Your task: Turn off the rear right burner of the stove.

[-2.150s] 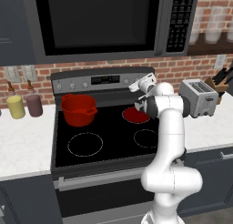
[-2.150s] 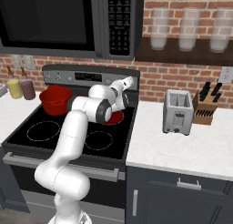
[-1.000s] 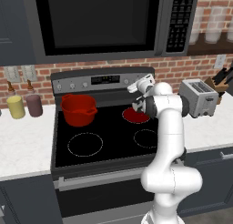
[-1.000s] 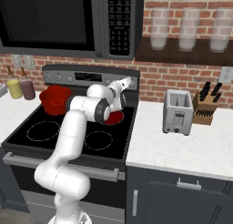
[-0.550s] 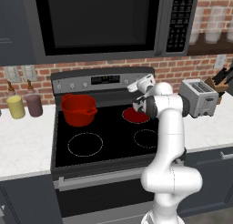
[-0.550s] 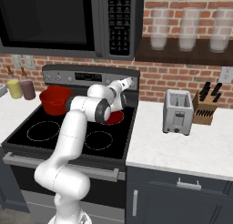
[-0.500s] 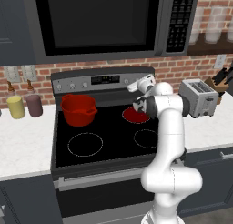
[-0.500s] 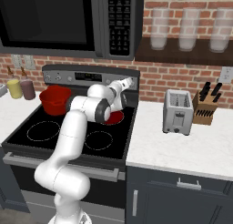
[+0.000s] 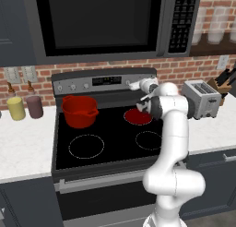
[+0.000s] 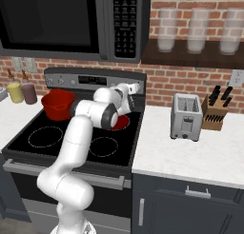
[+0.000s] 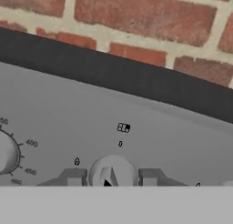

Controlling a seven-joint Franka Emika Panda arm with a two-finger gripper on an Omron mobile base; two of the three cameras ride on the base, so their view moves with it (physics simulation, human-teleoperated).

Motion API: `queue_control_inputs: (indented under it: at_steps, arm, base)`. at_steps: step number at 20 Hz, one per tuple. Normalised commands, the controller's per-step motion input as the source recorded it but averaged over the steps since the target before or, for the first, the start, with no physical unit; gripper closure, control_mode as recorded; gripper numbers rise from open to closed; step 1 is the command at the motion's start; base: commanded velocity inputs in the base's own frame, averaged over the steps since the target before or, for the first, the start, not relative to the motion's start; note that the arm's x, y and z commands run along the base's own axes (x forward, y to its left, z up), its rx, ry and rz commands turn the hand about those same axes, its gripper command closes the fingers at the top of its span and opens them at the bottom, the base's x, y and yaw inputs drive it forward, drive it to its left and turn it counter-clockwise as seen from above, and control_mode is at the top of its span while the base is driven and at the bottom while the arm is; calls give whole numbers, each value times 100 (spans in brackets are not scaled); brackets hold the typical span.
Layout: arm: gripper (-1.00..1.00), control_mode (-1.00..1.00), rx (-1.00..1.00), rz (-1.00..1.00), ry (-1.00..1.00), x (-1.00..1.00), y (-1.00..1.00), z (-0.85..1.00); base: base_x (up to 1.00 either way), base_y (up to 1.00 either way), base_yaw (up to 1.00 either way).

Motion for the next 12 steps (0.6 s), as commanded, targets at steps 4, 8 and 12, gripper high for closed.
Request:
queue_control_inputs:
  at_steps: [4, 8, 12]
  arm:
    - [100, -100, 33, -10, 6, 13, -23, 0]
    - [100, -100, 34, -11, 4, 12, -24, 0]
    - [100, -100, 33, -15, 1, 15, -18, 0]
  base:
    - [0, 0, 0]
    - [0, 0, 0]
    - [0, 0, 0]
